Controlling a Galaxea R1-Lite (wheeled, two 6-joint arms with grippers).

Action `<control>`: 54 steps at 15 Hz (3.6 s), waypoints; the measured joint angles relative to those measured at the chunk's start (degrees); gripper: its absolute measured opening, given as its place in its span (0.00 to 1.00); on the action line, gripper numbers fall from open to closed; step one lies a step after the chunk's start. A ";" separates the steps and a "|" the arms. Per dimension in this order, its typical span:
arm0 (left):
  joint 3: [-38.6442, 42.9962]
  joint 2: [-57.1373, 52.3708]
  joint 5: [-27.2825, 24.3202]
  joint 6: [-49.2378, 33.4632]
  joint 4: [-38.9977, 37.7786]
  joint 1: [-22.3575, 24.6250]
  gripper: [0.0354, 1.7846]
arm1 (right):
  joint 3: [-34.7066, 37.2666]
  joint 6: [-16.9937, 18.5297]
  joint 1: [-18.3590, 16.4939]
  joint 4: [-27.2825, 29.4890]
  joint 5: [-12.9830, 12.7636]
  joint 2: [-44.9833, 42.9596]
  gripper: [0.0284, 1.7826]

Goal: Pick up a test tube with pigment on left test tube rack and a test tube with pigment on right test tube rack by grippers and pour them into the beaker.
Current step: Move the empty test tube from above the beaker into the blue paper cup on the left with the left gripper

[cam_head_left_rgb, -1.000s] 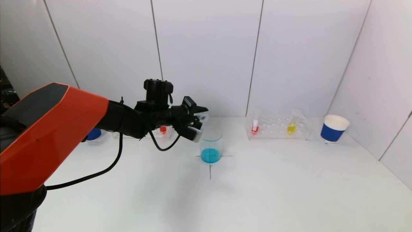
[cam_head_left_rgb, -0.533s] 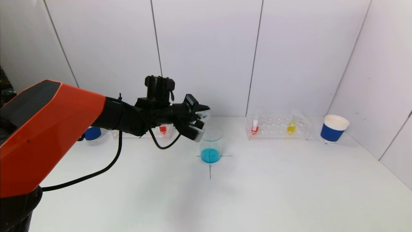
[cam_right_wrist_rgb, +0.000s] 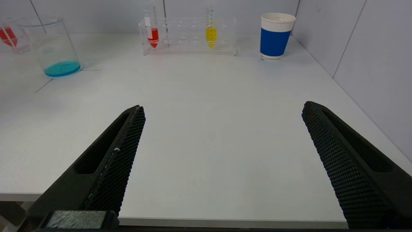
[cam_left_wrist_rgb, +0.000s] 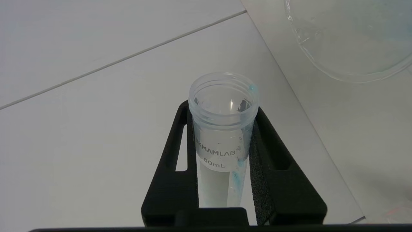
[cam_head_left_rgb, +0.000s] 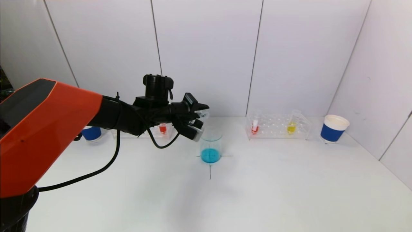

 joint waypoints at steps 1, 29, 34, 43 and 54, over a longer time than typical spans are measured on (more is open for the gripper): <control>0.00 -0.07 -0.02 0.09 0.04 0.00 0.25 | 0.00 0.00 0.00 0.00 0.00 0.00 0.99; -0.44 -15.15 37.45 -65.79 -16.47 -0.96 0.25 | 0.00 0.00 0.00 0.00 0.00 0.00 0.99; -0.74 -19.57 44.90 -79.31 -12.18 5.12 0.25 | 0.00 0.00 -0.02 0.00 0.00 0.00 0.99; 10.67 -29.90 44.78 -99.45 -8.64 25.38 0.25 | 0.00 0.00 -0.02 0.00 -0.02 0.00 0.99; 28.28 -33.32 46.04 -108.74 -16.34 32.82 0.25 | 0.00 0.00 -0.02 0.00 0.00 0.00 0.99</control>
